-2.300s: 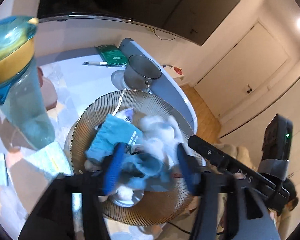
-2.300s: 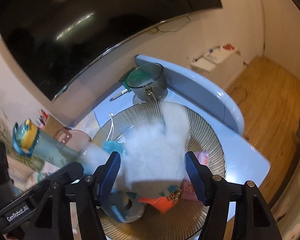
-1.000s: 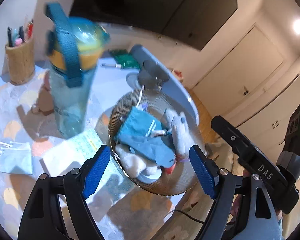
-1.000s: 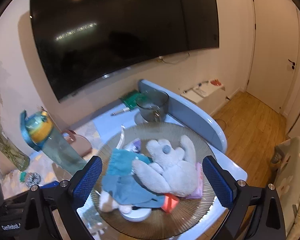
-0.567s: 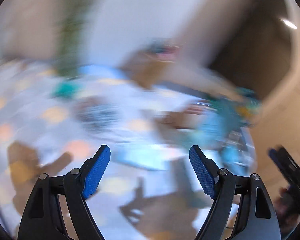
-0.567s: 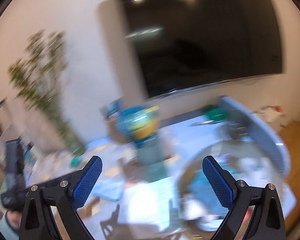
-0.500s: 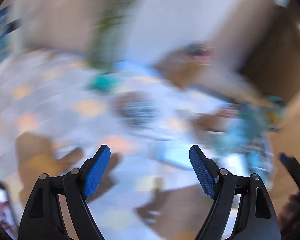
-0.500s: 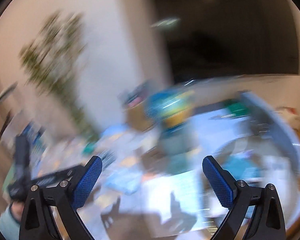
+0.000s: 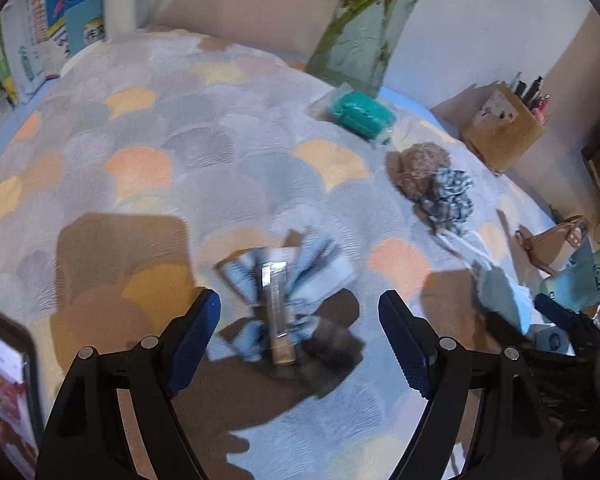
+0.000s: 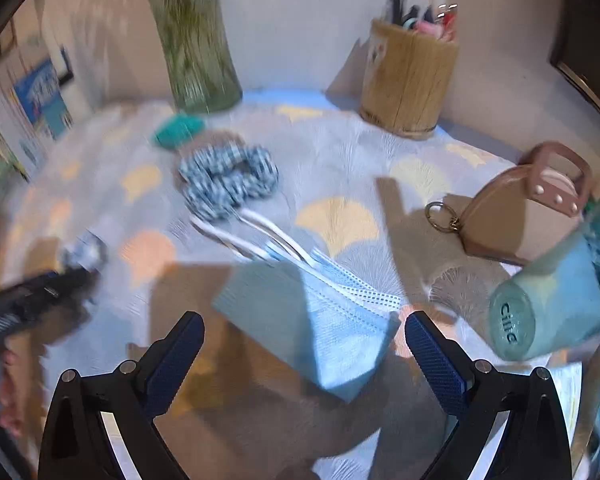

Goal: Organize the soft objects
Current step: 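Grasp the blue face mask with the right tool while the left grasps a checked cloth, then carry the checked cloth with the left tool while the right carries the mask to the plate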

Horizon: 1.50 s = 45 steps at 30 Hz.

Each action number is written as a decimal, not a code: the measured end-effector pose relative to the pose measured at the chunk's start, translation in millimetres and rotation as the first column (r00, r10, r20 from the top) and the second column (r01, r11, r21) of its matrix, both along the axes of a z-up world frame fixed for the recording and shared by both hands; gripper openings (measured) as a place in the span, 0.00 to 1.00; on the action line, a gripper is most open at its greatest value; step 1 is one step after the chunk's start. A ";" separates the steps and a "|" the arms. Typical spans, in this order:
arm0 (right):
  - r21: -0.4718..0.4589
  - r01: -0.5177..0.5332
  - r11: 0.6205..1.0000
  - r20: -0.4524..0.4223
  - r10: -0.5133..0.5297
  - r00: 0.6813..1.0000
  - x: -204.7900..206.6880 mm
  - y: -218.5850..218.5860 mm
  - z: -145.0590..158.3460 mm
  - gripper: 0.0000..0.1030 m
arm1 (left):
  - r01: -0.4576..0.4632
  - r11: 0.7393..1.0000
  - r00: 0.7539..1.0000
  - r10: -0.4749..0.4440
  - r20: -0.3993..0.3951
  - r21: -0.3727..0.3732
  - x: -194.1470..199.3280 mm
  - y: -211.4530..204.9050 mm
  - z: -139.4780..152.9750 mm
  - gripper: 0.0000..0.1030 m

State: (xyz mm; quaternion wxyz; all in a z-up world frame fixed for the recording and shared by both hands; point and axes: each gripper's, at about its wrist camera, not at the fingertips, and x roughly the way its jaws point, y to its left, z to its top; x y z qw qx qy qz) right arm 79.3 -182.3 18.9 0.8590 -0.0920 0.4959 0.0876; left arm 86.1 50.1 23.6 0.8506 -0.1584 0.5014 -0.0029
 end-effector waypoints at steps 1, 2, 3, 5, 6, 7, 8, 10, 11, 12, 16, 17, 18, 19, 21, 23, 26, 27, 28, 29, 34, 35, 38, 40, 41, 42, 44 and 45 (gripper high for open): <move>-0.027 0.004 1.000 -0.005 -0.004 1.000 2.3 -0.2 -4.0 0.96 | 0.011 1.000 1.000 -0.011 0.004 0.006 2.4 -3.7 -0.3 0.76; -0.027 0.005 1.000 -0.014 -0.005 1.000 4.0 -1.1 -6.1 0.84 | 0.024 0.998 1.000 -0.025 0.015 0.057 2.9 -9.1 -0.6 0.61; -0.003 0.000 1.000 -0.019 0.000 1.000 5.0 -3.6 -6.4 0.80 | 0.034 0.993 0.999 -0.036 0.018 0.115 0.9 -14.3 0.4 0.41; 0.034 -0.012 0.999 -0.026 0.013 1.000 5.0 -5.3 -4.9 0.58 | 0.041 0.986 0.999 -0.046 0.028 0.160 -0.5 -16.5 -0.2 0.25; 0.033 -0.024 0.999 -0.023 0.025 0.999 4.0 -4.8 -3.0 0.52 | 0.039 0.990 0.999 -0.044 0.032 0.136 -0.4 -13.0 -0.2 0.19; 0.029 -0.035 0.999 -0.020 0.036 0.999 2.7 -4.2 -1.2 0.39 | 0.025 0.995 0.999 -0.028 0.030 0.097 -1.0 -7.2 0.6 0.17; 0.032 -0.041 0.999 -0.015 0.042 0.999 0.8 -4.1 1.2 0.37 | 0.015 0.997 0.999 -0.017 0.029 0.079 -2.1 -3.2 0.7 0.16; 0.068 -0.049 0.996 0.004 0.049 0.999 -3.1 -4.0 9.0 0.37 | 0.006 0.998 0.999 -0.008 0.032 0.059 -6.0 0.1 2.6 0.15; 0.078 -0.051 0.996 0.013 0.050 0.999 -4.7 -2.9 12.7 0.37 | 0.007 0.999 0.999 -0.009 0.038 0.050 -7.7 -0.3 4.6 0.15; 0.095 -0.053 0.994 0.028 0.051 0.998 -8.1 -4.8 18.9 0.37 | 0.011 0.999 0.999 -0.012 0.047 0.036 -9.8 -1.5 7.6 0.15; 0.116 -0.069 0.991 0.053 0.063 0.997 -16.3 -5.9 33.9 0.37 | 0.031 0.999 0.997 -0.032 0.065 0.017 -17.8 -8.6 17.1 0.15; 0.117 -0.073 0.990 0.056 0.066 0.996 -17.6 -6.3 35.7 0.37 | 0.039 0.999 0.997 -0.040 0.060 0.023 -18.5 -11.8 17.3 0.15; 0.117 -0.075 0.990 0.058 0.069 0.996 -19.1 -6.5 36.9 0.37 | 0.040 0.999 0.998 -0.041 0.053 0.025 -19.7 -14.4 16.3 0.15; 0.117 -0.076 0.990 0.058 0.070 0.996 -20.7 -6.5 37.5 0.37 | 0.038 0.999 0.998 -0.039 0.046 0.022 -20.1 -16.1 15.2 0.15; 0.123 -0.076 0.989 0.056 0.070 0.996 -24.3 -7.0 38.6 0.37 | 0.024 1.000 0.999 -0.024 0.029 0.003 -24.7 -17.6 12.8 0.15; 0.133 -0.075 0.988 0.060 0.067 0.996 -28.1 -7.2 40.6 0.37 | 0.017 1.000 0.999 -0.017 0.027 0.000 -27.2 -18.9 14.6 0.15; 0.157 -0.065 0.985 0.104 0.049 0.993 -31.8 -11.8 58.4 0.37 | 0.018 1.000 0.998 -0.017 0.067 -0.010 -25.8 -22.9 31.5 0.15; 0.167 -0.061 0.984 0.128 0.040 0.991 -33.2 -14.8 68.1 0.37 | 0.022 1.000 0.996 -0.021 0.088 -0.014 -23.4 -25.3 40.2 0.15; 0.173 -0.057 0.983 0.149 0.031 0.988 -33.9 -17.7 77.0 0.37 | 0.032 0.999 0.992 -0.030 0.120 -0.014 -19.5 -30.6 53.5 0.15; 0.184 -0.050 0.982 0.190 0.015 0.982 -35.5 -23.9 93.4 0.37 | 0.042 0.999 0.989 -0.039 0.143 -0.013 -16.8 -35.3 63.1 0.15; 0.182 -0.006 0.983 0.365 -0.061 0.929 -46.2 -54.8 158.0 0.37 | 0.146 0.989 0.943 -0.144 0.300 0.014 0.5 -79.3 130.4 0.15; 0.180 0.011 0.984 0.408 -0.085 0.909 -51.2 -65.7 174.0 0.37 | 0.180 0.984 0.927 -0.176 0.332 0.021 3.6 -92.0 145.8 0.15; 0.191 0.071 0.979 0.470 -0.155 0.869 -59.8 -96.8 203.3 0.37 | 0.279 0.959 0.871 -0.277 0.405 0.056 8.1 -135.1 184.9 0.15; 0.185 0.114 0.976 0.493 -0.192 0.849 -66.3 -115.0 214.0 0.37 | 0.339 0.939 0.840 -0.331 0.429 0.061 9.7 -162.7 201.6 0.15; 0.173 0.149 0.974 0.508 -0.217 0.834 -70.9 -128.9 219.2 0.37 | 0.363 0.930 0.828 -0.352 0.436 0.063 9.8 -174.2 206.7 0.15; 0.163 0.172 0.971 0.514 -0.233 0.826 -73.6 -138.3 221.3 0.37 | 0.388 0.919 0.814 -0.376 0.442 0.067 9.8 -188.0 211.0 0.15; 0.147 0.227 0.963 0.512 -0.270 0.815 -81.0 -161.0 222.4 0.37 | 0.447 0.892 0.785 -0.430 0.446 0.074 9.8 -221.2 216.2 0.15; 0.143 0.251 0.957 0.508 -0.289 0.812 -83.6 -171.4 221.7 0.37 | 0.467 0.881 0.776 -0.448 0.444 0.073 8.6 -232.4 216.0 0.15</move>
